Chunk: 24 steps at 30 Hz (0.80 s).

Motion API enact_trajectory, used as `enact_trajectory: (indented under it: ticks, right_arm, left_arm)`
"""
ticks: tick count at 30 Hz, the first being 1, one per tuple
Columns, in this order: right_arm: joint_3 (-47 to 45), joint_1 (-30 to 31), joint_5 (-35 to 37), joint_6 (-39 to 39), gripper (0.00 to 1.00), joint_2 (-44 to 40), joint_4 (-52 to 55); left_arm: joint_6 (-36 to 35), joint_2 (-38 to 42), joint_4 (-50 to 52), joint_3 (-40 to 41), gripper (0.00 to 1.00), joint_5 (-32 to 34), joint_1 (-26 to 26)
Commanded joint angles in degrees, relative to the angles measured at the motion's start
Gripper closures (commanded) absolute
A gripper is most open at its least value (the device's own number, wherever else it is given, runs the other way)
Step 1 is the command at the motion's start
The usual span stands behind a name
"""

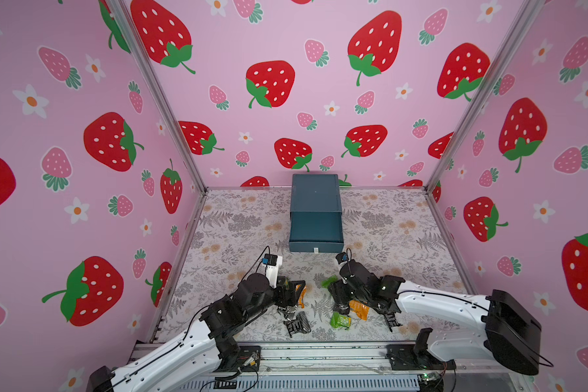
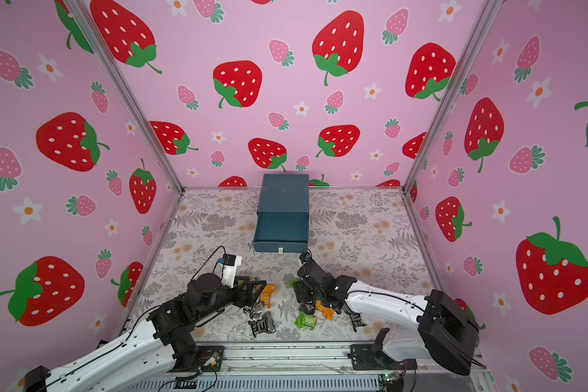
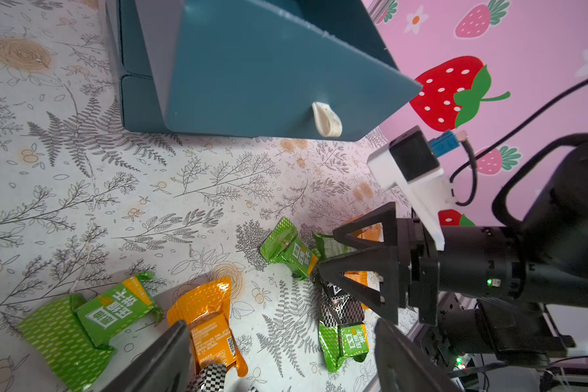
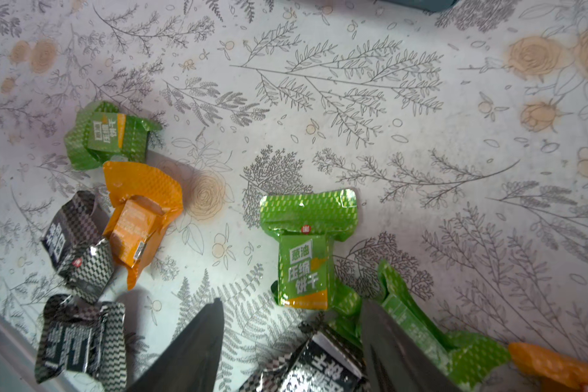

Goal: Place the cookies into the drawer by color
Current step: Pick up the cookie at the center of the board.

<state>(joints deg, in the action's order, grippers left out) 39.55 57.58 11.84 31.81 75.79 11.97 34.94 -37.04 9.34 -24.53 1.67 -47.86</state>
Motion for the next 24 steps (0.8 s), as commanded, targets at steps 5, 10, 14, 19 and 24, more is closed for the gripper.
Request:
enact_trajectory:
  ticks: [5,10,14,19,24]
  right_arm:
    - [2.9,0.7,3.4,-1.0,0.33,7.2,-1.4]
    - [3.7,0.7,3.4,-3.2,0.37,9.5,-1.4]
    - [4.1,0.6,1.9,-3.4,0.39,11.4,-2.9]
    - [5.3,0.7,0.8,-2.8,0.43,14.5,-2.5]
    - [5.6,0.7,0.7,-2.3,0.47,15.3,-1.7]
  left_arm:
    - [-0.1,0.8,2.7,0.1,0.12,0.8,-0.1]
    - [-0.4,1.0,2.9,0.5,0.11,1.7,-0.1]
    - [-1.1,0.7,2.9,0.3,0.11,1.2,-0.2]
    - [-0.9,0.3,0.1,0.8,0.11,-0.4,-0.1]
    - [-0.7,0.1,-0.1,0.6,0.11,0.1,-0.1]
